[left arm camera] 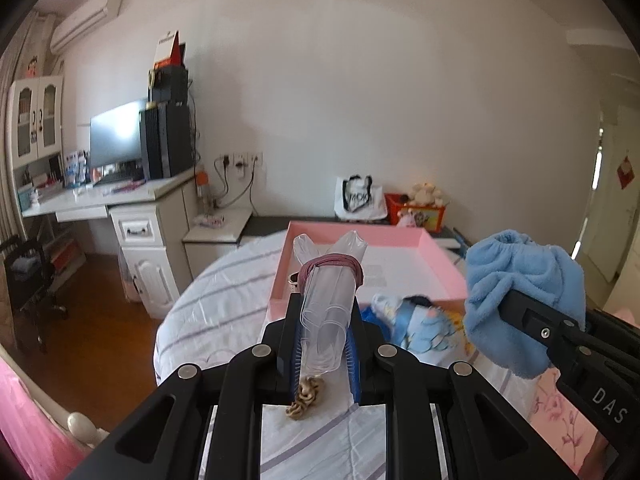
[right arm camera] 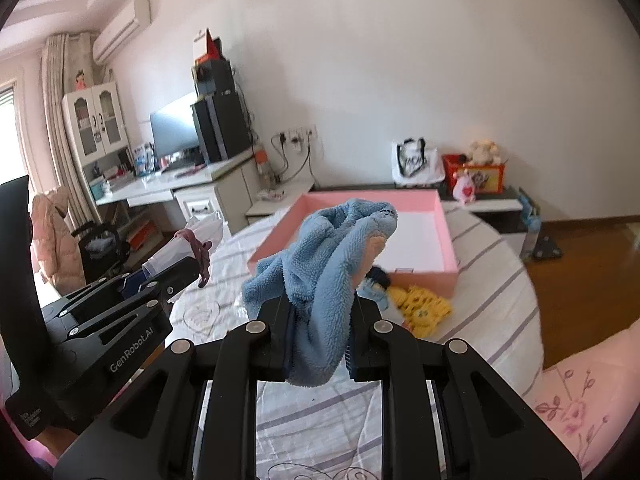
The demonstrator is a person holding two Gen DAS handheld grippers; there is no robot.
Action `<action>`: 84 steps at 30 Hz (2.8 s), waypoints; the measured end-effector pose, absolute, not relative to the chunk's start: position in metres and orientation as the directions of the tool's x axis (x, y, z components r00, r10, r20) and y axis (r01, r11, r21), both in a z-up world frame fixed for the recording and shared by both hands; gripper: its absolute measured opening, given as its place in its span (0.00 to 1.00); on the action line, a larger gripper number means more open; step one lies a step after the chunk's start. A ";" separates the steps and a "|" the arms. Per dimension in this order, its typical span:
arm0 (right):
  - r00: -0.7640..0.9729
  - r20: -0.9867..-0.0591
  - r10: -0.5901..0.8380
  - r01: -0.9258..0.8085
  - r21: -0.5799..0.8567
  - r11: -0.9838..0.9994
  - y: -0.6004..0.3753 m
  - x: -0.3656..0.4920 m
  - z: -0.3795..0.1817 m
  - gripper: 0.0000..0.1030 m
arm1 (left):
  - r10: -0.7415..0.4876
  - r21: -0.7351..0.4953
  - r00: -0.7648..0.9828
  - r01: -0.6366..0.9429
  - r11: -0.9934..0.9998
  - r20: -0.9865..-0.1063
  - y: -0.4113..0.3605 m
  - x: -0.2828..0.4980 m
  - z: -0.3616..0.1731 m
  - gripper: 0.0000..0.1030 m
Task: Organize soft objects
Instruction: 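Carry the bag and the blue cloth over the pink box with both tools, then open both tools to drop the bag and cloth into the pink box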
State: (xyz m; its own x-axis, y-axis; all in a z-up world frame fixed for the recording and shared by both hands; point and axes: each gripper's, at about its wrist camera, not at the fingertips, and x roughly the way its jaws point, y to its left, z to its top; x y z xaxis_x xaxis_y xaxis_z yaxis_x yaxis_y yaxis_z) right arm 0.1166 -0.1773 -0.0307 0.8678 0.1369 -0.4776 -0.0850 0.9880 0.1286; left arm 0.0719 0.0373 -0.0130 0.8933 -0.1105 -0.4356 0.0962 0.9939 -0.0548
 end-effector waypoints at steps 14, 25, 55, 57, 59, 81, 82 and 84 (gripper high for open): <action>0.930 -0.349 0.115 -0.088 0.094 0.992 -0.181 0.079 0.010 0.17 | -0.125 -0.040 0.937 0.119 0.992 -0.327 0.041 0.006 -0.012 0.15; 0.931 -0.349 0.102 -0.075 0.091 0.993 -0.179 0.079 0.009 0.17 | -0.120 -0.038 0.937 0.114 0.993 -0.327 0.042 -0.006 -0.022 0.15; 0.886 -0.459 0.070 -0.015 0.123 0.992 -0.198 0.184 -0.030 0.17 | -0.140 -0.033 0.873 0.141 0.989 -0.466 0.003 0.155 -0.025 0.15; 0.880 -0.471 0.058 0.001 0.125 0.992 -0.202 0.198 -0.034 0.17 | -0.145 -0.033 0.860 0.148 0.988 -0.489 -0.001 0.176 -0.027 0.15; 0.871 -0.488 0.055 0.010 0.130 0.991 -0.204 0.213 -0.039 0.17 | -0.147 -0.031 0.849 0.152 0.988 -0.508 -0.005 0.198 -0.027 0.15; 0.750 -0.660 0.051 0.039 0.122 0.992 -0.217 0.330 -0.092 0.24 | -0.130 -0.015 0.712 0.166 0.986 -0.690 -0.041 0.452 -0.028 0.21; 0.748 -0.661 0.054 0.038 0.124 0.992 -0.217 0.330 -0.093 0.27 | -0.124 -0.013 0.711 0.160 0.987 -0.692 -0.038 0.454 -0.029 0.21; 0.746 -0.664 0.049 0.039 0.117 0.992 -0.217 0.332 -0.094 0.33 | -0.104 -0.004 0.714 0.141 0.990 -0.693 -0.038 0.470 -0.030 0.25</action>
State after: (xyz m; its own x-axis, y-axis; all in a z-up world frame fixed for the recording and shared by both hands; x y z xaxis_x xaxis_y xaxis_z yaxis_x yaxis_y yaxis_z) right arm 0.3325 -0.2169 -0.0938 0.7460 0.0486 -0.6642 0.0391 0.9924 0.1166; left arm 0.4697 -0.0385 -0.0299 0.7136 -0.1041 -0.6928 0.1408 0.9900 -0.0038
